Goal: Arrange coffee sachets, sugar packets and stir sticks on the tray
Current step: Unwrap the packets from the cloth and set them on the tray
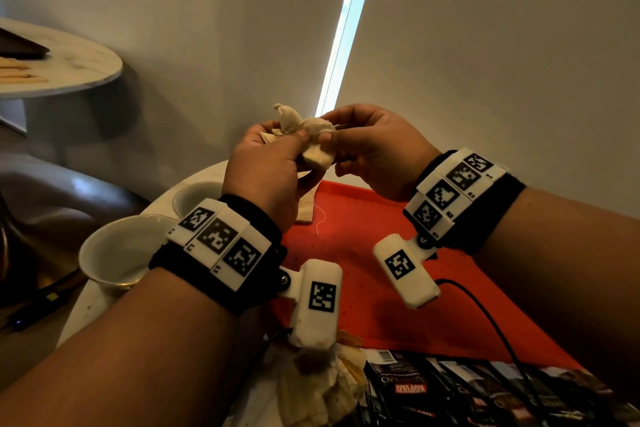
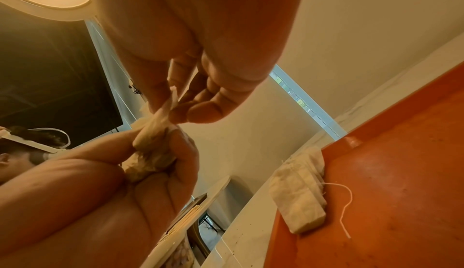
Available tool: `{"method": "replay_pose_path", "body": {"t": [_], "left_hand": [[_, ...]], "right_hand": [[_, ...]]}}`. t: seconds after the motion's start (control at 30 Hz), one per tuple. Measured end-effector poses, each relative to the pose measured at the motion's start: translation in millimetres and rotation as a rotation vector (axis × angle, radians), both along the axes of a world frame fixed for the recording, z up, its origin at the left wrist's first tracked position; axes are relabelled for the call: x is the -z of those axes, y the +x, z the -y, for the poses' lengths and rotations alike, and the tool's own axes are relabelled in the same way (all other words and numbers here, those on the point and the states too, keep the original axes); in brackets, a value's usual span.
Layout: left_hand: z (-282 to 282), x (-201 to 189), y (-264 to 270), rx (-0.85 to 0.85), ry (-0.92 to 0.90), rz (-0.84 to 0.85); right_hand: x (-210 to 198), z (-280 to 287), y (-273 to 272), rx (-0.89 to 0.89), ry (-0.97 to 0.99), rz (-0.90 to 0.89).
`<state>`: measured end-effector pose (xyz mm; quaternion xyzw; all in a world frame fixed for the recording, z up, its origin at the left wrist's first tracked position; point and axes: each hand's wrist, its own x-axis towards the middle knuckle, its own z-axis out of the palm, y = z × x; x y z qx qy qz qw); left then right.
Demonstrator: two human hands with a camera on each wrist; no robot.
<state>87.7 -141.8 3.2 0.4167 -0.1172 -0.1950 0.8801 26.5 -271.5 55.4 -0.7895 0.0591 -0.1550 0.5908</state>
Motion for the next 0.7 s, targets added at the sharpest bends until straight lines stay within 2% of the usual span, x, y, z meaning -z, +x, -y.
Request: {"method": "replay_pose_path", "body": {"t": [0.47, 0.7], "left_hand": [[-2, -4, 1, -0.049, -0.014, -0.054], [-6, -5, 4, -0.138, 0.017, -0.025]], "right_hand": [[3, 10, 1, 0.128, 0.037, 0.022], [5, 13, 1, 0.162, 0.036, -0.006]]}}
